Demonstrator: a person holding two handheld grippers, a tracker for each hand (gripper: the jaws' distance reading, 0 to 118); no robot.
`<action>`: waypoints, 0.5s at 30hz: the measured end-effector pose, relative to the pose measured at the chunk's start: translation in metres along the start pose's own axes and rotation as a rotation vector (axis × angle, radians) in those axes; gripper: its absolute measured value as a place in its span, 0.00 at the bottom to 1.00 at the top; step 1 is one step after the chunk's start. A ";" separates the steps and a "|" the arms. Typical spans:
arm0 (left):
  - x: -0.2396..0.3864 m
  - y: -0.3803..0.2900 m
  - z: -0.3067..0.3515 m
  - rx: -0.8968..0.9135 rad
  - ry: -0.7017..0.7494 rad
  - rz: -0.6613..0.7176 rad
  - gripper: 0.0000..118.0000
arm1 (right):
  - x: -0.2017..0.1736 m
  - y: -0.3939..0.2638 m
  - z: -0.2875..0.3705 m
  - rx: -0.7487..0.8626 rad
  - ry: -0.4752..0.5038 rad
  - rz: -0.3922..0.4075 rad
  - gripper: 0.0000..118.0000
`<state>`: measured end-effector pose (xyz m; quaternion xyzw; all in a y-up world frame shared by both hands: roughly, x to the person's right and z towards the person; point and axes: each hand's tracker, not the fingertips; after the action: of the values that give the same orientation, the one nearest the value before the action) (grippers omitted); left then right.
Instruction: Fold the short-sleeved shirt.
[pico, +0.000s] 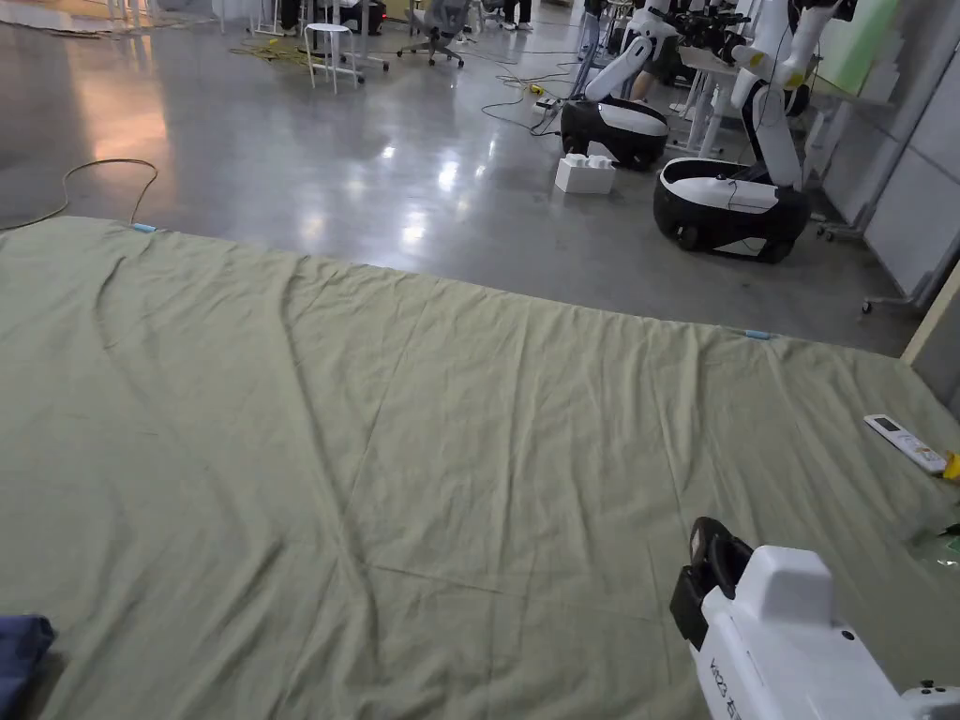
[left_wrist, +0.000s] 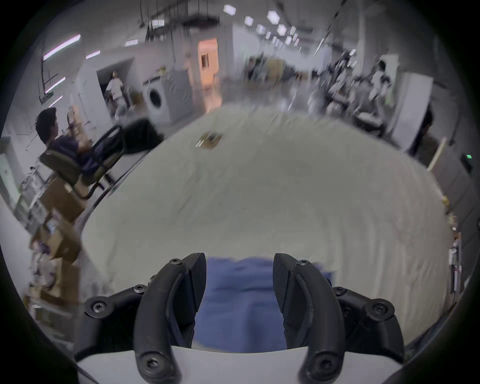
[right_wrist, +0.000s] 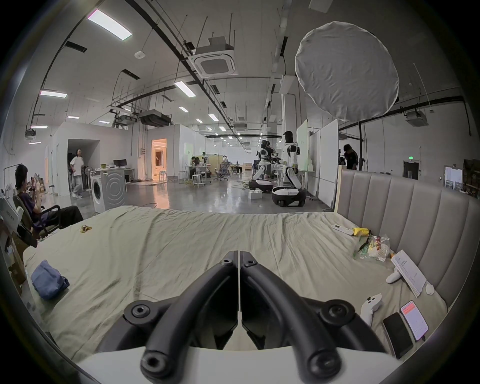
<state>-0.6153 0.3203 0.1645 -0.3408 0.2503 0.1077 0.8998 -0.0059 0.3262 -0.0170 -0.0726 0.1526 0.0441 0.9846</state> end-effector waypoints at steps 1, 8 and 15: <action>0.016 -0.007 0.005 0.042 -0.043 0.007 0.46 | 0.000 -0.003 -0.001 -0.009 0.001 -0.001 0.01; 0.155 -0.070 0.022 0.232 -0.218 -0.107 0.46 | -0.001 -0.020 -0.003 -0.059 0.005 -0.009 0.01; 0.276 -0.095 0.045 0.478 -0.228 -0.187 0.45 | 0.003 -0.021 0.001 -0.056 -0.014 -0.004 0.01</action>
<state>-0.3283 0.2857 0.1021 -0.1260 0.1334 -0.0002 0.9830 -0.0003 0.3054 -0.0146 -0.1000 0.1445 0.0470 0.9833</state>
